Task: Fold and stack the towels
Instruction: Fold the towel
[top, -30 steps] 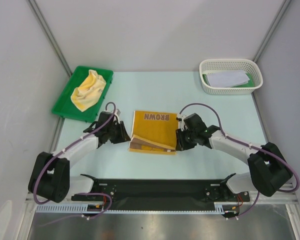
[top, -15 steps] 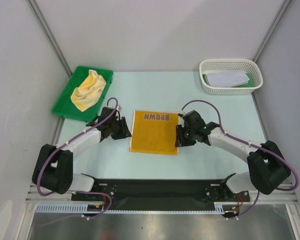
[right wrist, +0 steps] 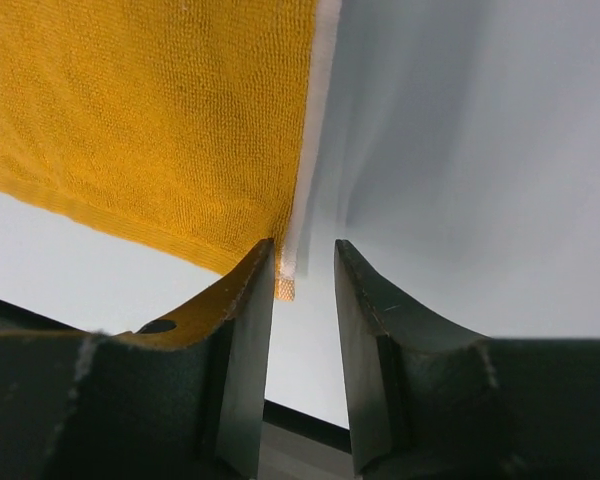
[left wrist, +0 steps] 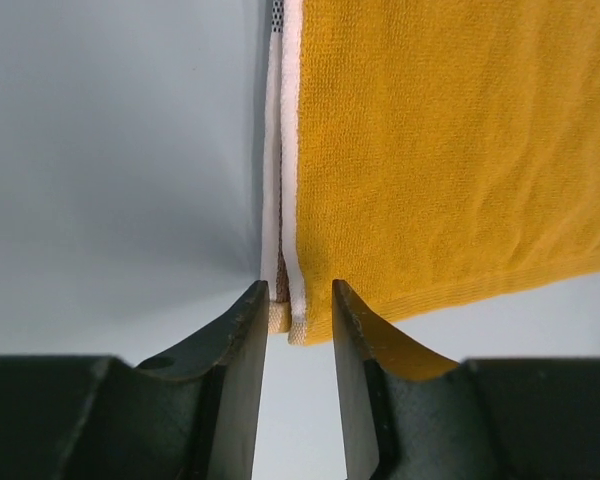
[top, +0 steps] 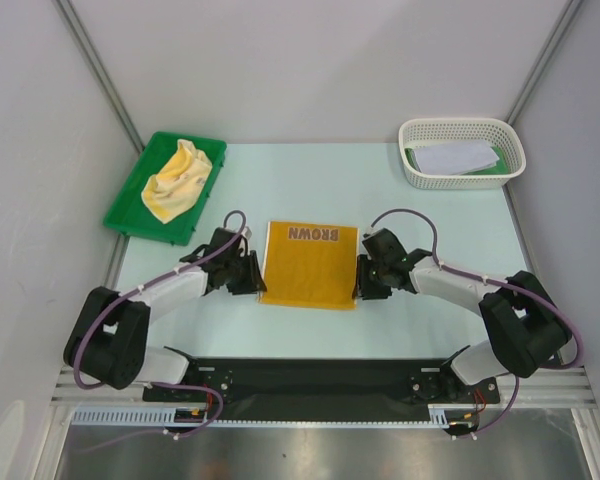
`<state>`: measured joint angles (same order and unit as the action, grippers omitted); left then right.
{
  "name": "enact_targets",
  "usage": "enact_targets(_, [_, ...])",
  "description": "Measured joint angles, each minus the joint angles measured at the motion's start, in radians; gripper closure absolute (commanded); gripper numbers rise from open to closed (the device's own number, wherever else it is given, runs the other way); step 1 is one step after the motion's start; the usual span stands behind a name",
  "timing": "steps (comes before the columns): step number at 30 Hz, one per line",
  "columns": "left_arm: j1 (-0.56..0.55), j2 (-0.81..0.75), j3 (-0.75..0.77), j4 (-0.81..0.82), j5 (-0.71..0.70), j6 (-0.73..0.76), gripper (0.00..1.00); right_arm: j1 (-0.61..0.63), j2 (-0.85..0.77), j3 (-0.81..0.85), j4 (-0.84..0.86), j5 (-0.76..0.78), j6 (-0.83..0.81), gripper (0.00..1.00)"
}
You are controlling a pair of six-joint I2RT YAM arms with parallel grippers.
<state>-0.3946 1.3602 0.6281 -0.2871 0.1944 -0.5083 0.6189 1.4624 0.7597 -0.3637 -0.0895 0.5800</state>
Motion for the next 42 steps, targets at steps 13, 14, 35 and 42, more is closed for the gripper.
enact_targets(13, [-0.009,0.050,0.003,0.014,-0.002,0.002,0.96,0.000,0.000,-0.027,0.050,-0.009,0.023,0.67])
enact_targets(14, [-0.010,0.051,0.006,0.010,-0.002,0.002,0.98,0.000,0.000,-0.027,0.051,-0.009,0.023,0.67])
enact_targets(35, [-0.024,0.089,0.097,-0.112,-0.087,0.011,1.00,-0.001,-0.024,-0.086,0.116,-0.049,0.036,0.59])
enact_targets(42, [-0.024,0.101,0.084,-0.095,-0.083,0.011,1.00,-0.001,-0.053,-0.111,0.168,-0.084,0.048,0.59])
